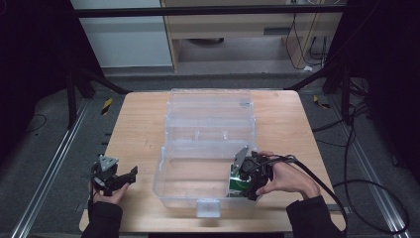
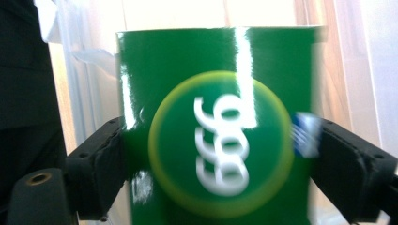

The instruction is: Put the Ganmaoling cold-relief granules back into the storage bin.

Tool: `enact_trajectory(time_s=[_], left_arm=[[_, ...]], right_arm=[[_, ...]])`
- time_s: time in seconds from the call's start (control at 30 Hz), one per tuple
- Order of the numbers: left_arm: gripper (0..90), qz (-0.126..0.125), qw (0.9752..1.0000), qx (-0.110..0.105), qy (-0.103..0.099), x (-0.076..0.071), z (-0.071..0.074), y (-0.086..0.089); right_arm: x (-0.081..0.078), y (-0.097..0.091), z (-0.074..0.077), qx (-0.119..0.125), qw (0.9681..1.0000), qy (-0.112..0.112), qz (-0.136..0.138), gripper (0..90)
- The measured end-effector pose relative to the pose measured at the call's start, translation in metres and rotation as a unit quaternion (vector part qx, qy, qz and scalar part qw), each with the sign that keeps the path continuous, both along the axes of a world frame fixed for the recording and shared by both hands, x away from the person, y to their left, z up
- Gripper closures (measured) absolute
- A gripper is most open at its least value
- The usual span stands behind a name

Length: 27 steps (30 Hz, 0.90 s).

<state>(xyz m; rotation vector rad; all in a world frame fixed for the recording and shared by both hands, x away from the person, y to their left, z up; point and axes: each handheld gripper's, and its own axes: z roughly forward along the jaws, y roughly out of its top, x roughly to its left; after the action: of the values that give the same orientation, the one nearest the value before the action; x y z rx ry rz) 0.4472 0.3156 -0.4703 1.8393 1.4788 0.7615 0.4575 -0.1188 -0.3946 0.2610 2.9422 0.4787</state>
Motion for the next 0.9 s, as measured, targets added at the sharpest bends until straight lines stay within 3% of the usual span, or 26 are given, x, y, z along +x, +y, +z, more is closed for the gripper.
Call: enact_trajectory(time_s=[0.27,0.4,0.5,0.6,0.73,0.77,0.8,0.83,0.87,0.9], left_arm=[[19.3,-0.001,1.0,0.0,0.001,0.0,0.0,-0.001],[19.2,0.0,1.0,0.0,0.001,0.0,0.0,0.0],[19.3,0.0,1.0,0.0,0.001,0.0,0.0,-0.001],[19.2,0.0,1.0,0.001,0.0,0.0,0.0,-0.001],[19.3,0.0,1.0,0.0,0.001,0.0,0.0,-0.001],[19.3,0.0,1.0,0.0,0.001,0.0,0.0,-0.001],[19.3,0.0,1.0,0.001,0.001,0.0,0.0,-0.001],[19.3,0.0,1.0,0.001,0.001,0.0,0.0,-0.001],[19.3,0.0,1.0,0.001,0.001,0.0,0.0,-0.001],[19.3,0.0,1.0,0.0,0.0,0.0,0.0,-0.001]], right_arm=[[-0.003,-0.013,0.016,0.035,0.9989,-0.026,-0.014,14.8],[-0.007,-0.031,0.031,0.09,0.9931,-0.054,-0.053,12.6],[-0.008,-0.048,0.038,0.128,0.9856,-0.073,-0.084,10.4],[-0.01,-0.065,0.042,0.165,0.974,-0.093,-0.125,8.6],[-0.014,-0.088,0.04,0.209,0.9536,-0.117,-0.183,7.6],[-0.014,-0.088,0.04,0.209,0.9536,-0.117,-0.183,7.6],[-0.015,-0.093,0.038,0.22,0.9473,-0.121,-0.198,7.4],[-0.017,-0.102,0.033,0.236,0.9348,-0.133,-0.229,6.6],[-0.017,-0.102,0.033,0.236,0.9348,-0.133,-0.229,6.6],[-0.019,-0.111,0.027,0.253,0.9216,-0.142,-0.258,6.3]])
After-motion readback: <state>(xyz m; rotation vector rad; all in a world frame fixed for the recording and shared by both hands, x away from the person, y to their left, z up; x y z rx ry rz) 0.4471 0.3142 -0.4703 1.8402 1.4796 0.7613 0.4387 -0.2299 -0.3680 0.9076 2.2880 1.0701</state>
